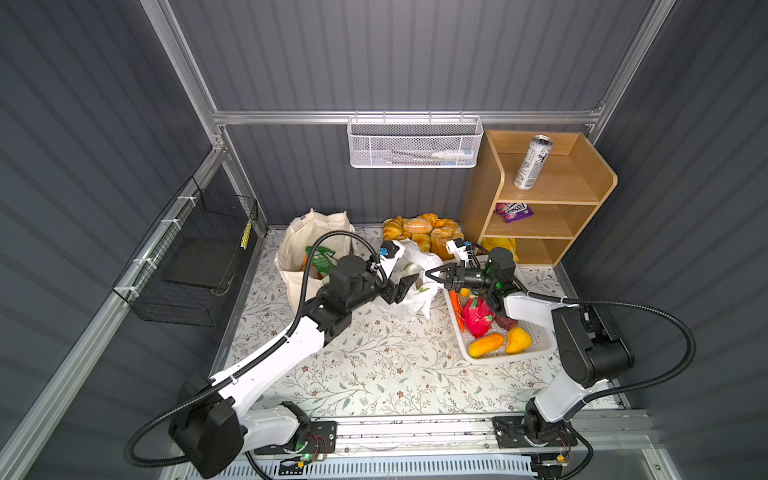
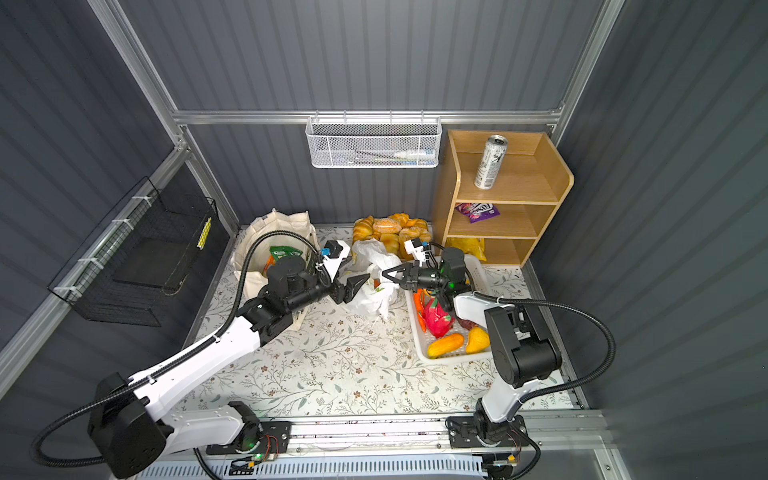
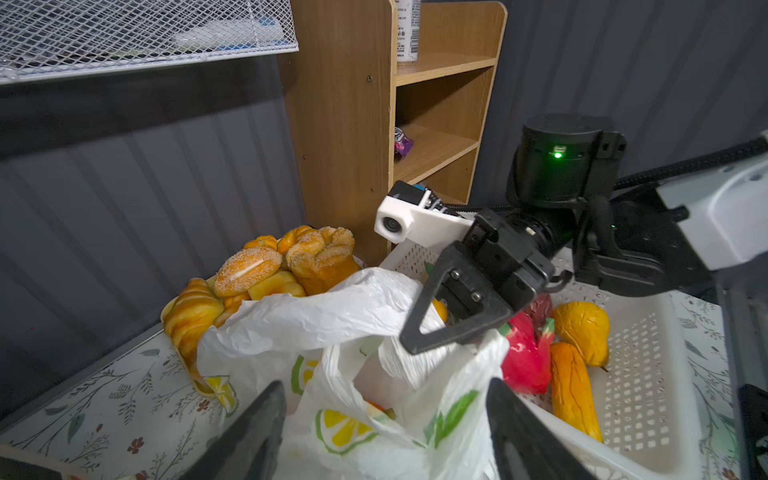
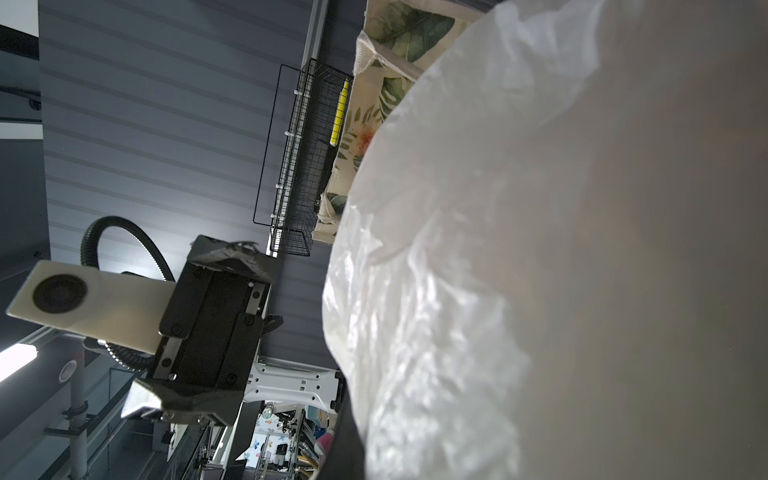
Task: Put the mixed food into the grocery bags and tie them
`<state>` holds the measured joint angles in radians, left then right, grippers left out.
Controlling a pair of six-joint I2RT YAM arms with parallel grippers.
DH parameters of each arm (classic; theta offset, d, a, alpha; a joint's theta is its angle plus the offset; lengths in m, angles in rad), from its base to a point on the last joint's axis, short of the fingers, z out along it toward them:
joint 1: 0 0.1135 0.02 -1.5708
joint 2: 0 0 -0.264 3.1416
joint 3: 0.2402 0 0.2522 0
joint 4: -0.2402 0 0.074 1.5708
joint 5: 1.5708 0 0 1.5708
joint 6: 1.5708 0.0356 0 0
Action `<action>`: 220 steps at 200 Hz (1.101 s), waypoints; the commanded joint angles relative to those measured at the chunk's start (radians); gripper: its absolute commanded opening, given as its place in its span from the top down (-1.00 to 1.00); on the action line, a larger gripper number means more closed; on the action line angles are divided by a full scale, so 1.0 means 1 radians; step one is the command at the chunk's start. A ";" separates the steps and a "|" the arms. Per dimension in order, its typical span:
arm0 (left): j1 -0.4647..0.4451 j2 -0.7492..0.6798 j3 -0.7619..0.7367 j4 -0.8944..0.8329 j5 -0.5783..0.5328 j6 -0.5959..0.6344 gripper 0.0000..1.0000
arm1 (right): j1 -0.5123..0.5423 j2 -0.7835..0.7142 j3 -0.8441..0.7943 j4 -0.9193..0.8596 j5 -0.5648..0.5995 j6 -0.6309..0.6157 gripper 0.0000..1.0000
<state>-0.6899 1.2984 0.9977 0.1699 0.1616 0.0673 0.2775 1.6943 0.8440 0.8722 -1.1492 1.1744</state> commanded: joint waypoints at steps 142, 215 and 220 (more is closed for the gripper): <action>0.116 0.296 -0.107 0.492 0.344 -0.421 -0.29 | -0.004 -0.056 -0.026 0.168 -0.092 -0.009 1.00; 0.152 0.373 -0.164 0.795 0.449 -0.620 -0.36 | -0.003 -0.041 -0.016 0.168 -0.094 -0.009 1.00; 0.154 0.371 -0.172 0.813 0.449 -0.628 -0.36 | -0.004 -0.041 -0.015 0.168 -0.094 -0.009 1.00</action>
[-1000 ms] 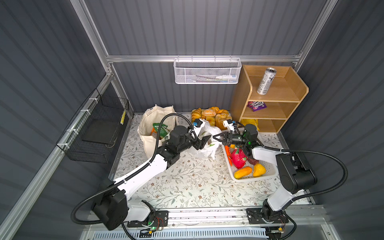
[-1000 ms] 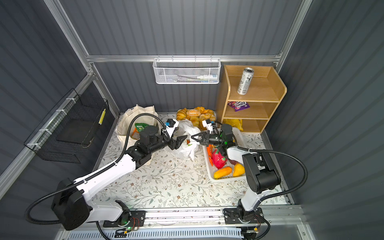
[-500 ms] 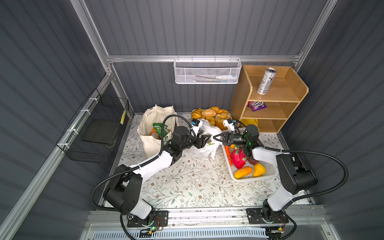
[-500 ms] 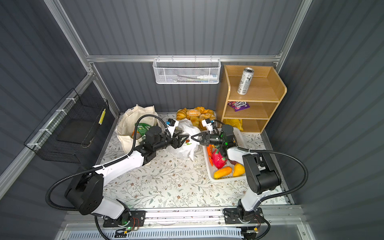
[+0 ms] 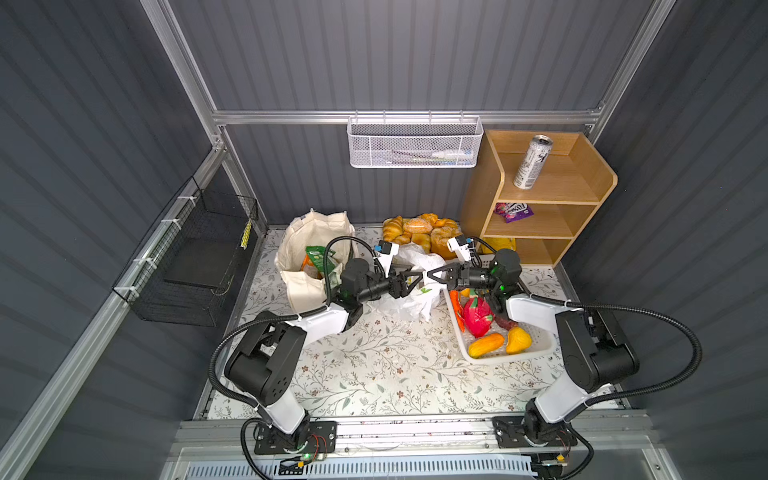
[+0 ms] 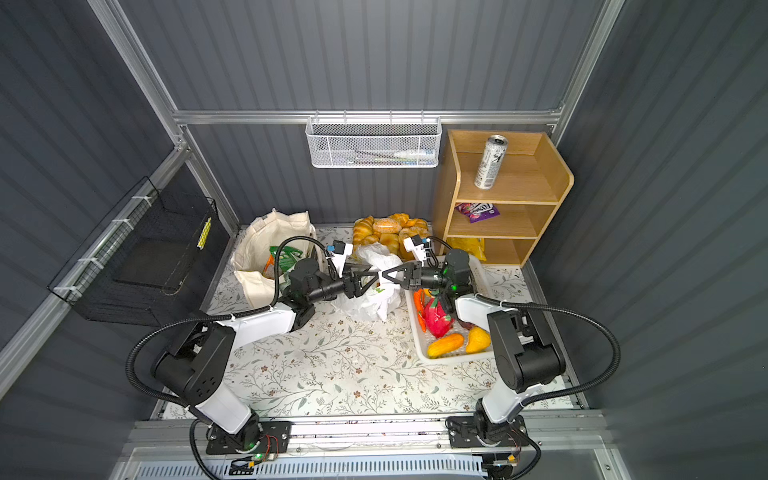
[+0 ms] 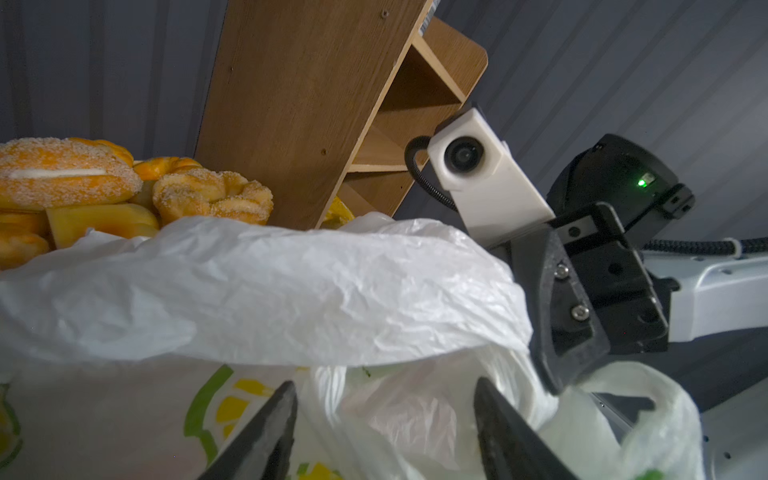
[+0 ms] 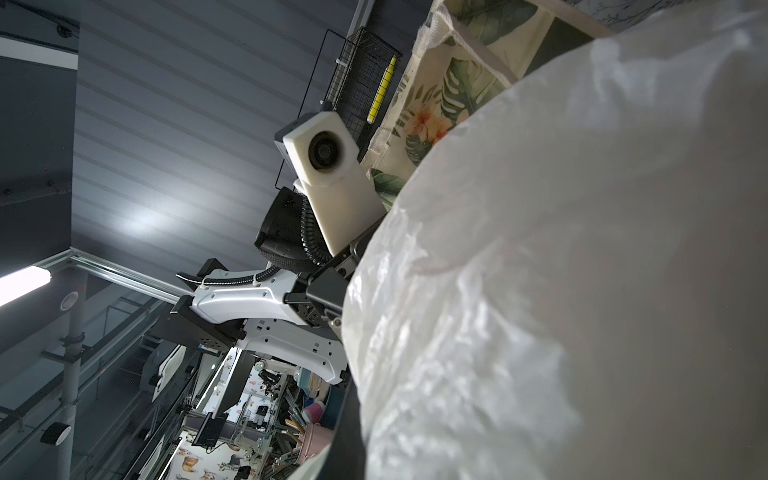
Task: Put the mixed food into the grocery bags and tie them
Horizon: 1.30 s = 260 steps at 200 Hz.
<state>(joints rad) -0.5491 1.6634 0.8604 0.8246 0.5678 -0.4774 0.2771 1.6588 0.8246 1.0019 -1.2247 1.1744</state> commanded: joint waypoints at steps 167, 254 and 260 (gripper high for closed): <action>0.024 0.131 0.009 0.404 0.192 -0.304 -0.24 | -0.003 0.005 0.007 0.040 -0.014 -0.009 1.00; 0.002 0.196 0.025 0.507 0.212 -0.379 0.08 | -0.004 0.008 0.003 0.040 -0.009 -0.009 1.00; 0.002 0.200 0.023 0.517 0.211 -0.384 0.10 | -0.004 0.009 0.003 0.040 -0.009 -0.010 1.00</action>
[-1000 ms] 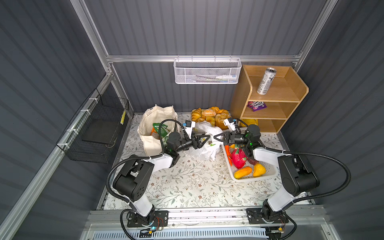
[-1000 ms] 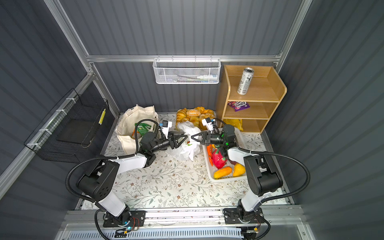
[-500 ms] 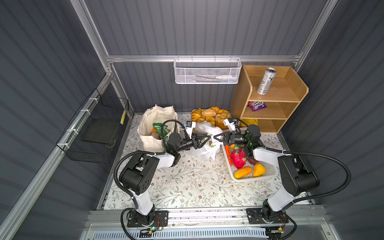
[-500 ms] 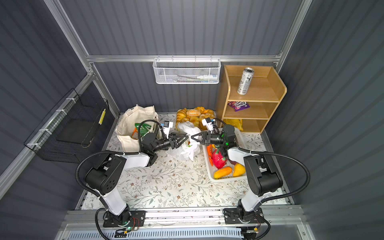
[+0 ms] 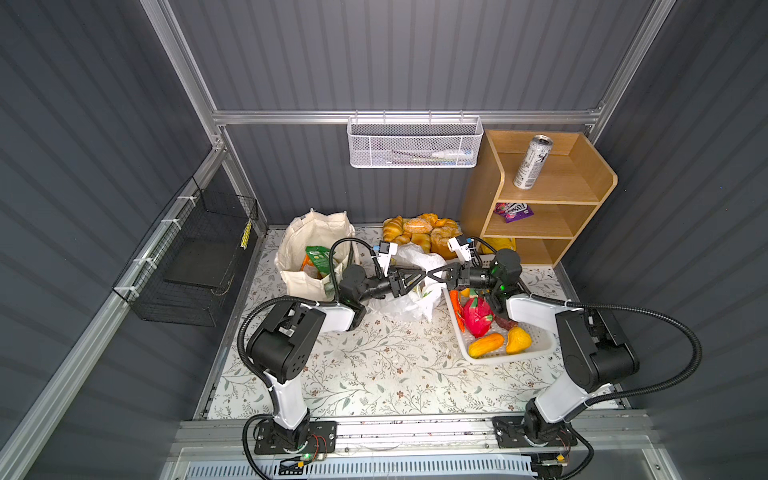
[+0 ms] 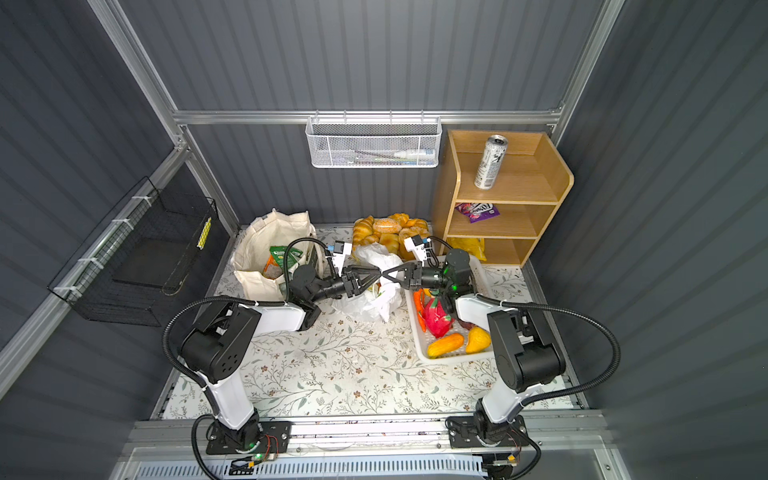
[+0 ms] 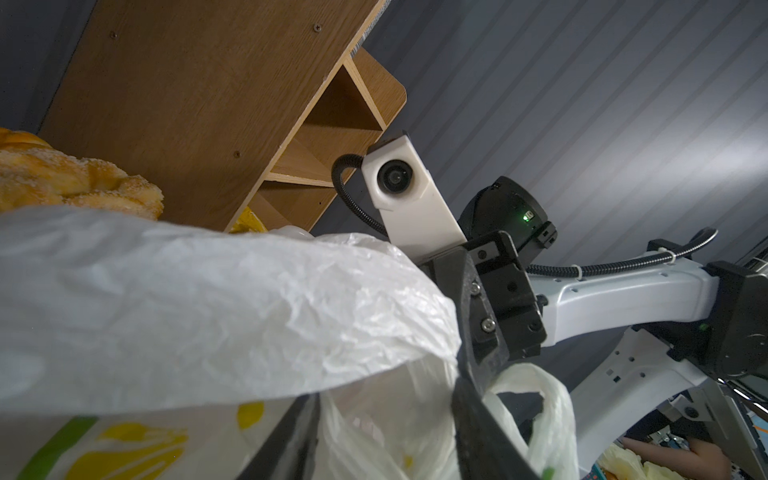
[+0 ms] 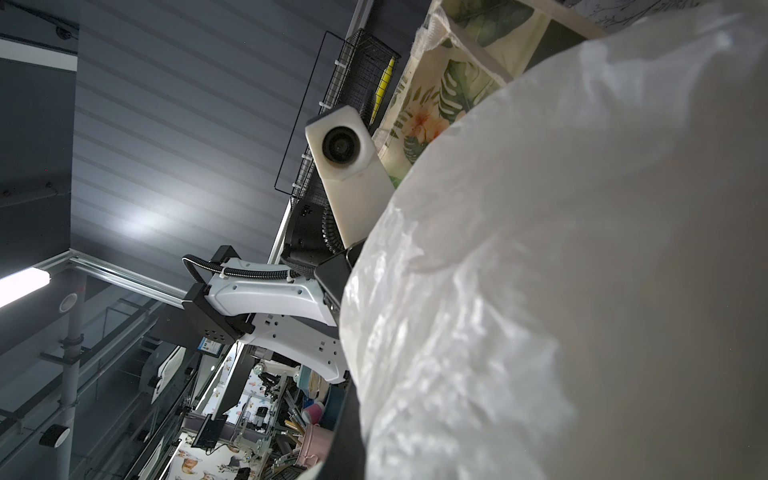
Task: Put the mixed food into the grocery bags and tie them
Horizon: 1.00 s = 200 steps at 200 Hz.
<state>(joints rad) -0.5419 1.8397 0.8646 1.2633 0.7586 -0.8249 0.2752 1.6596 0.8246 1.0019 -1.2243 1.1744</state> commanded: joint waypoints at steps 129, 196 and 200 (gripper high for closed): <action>-0.004 -0.038 -0.003 0.101 -0.034 -0.022 1.00 | -0.010 0.003 -0.008 0.035 0.004 -0.009 0.37; -0.003 -0.094 -0.001 -0.030 -0.051 0.059 1.00 | -0.022 0.000 -0.016 0.033 0.016 -0.010 0.67; -0.003 -0.094 -0.001 -0.037 -0.049 0.066 1.00 | -0.022 0.000 -0.015 0.033 0.017 -0.009 0.75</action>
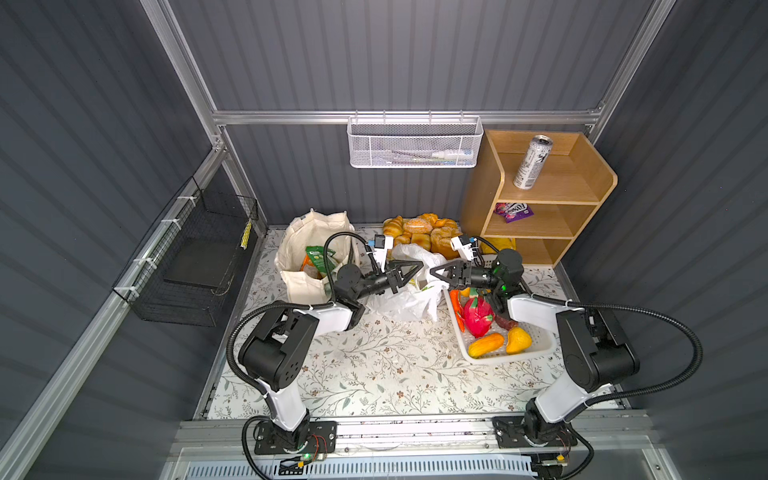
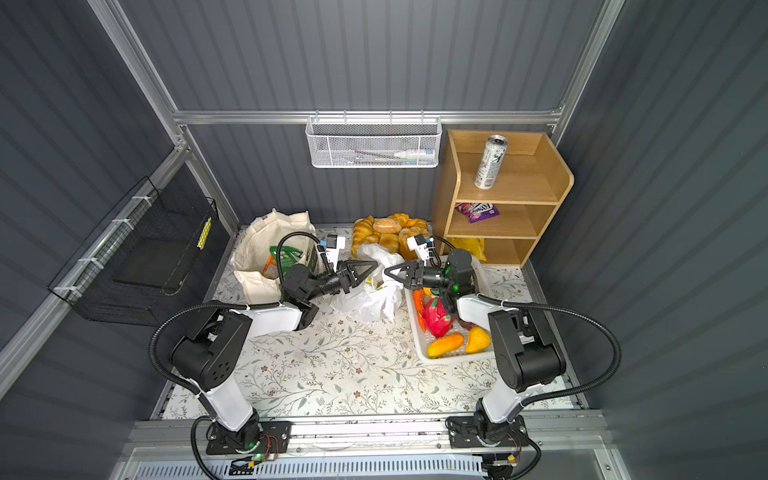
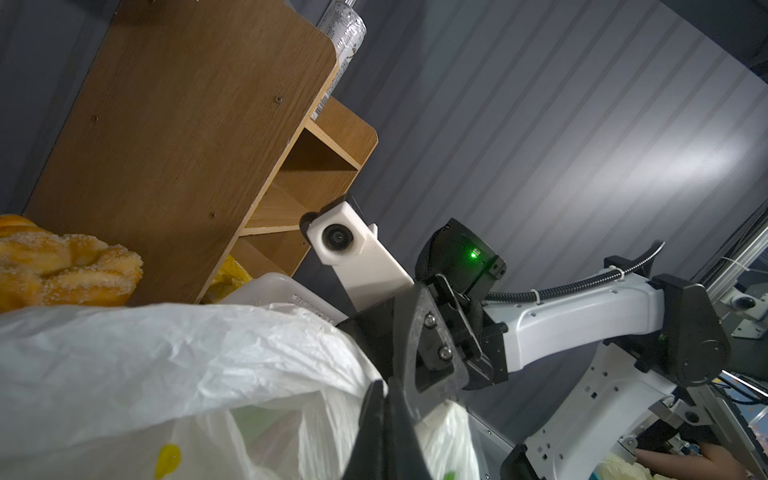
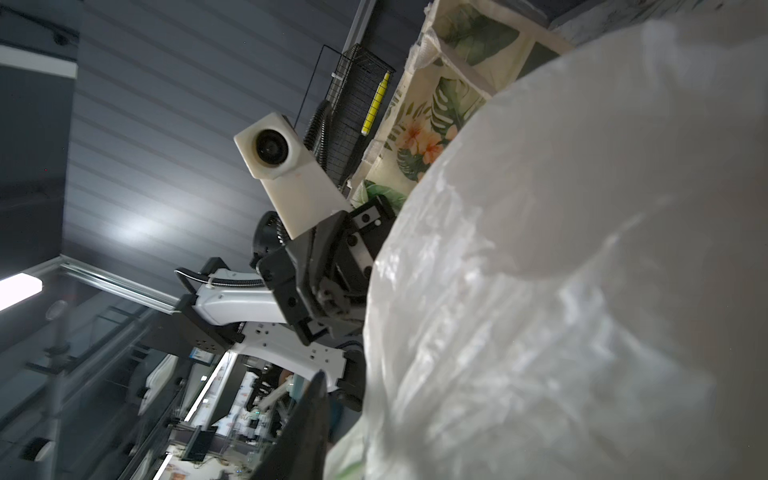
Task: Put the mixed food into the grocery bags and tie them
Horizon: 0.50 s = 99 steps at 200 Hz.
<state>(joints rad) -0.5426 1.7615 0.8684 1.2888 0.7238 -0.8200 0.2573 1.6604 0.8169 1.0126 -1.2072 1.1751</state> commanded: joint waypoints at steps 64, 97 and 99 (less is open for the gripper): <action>-0.022 -0.076 -0.003 -0.312 -0.017 0.217 0.55 | -0.006 0.005 -0.001 0.023 0.003 -0.010 1.00; -0.097 -0.078 0.057 -0.468 0.050 0.321 0.49 | -0.002 0.030 0.008 0.020 0.012 -0.010 0.64; -0.100 -0.078 0.059 -0.472 0.051 0.323 0.49 | -0.001 0.031 0.009 0.020 0.012 -0.010 0.58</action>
<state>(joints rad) -0.5896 1.7008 0.8780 0.9493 0.7162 -0.6132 0.2550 1.6653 0.8143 1.0103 -1.2015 1.1744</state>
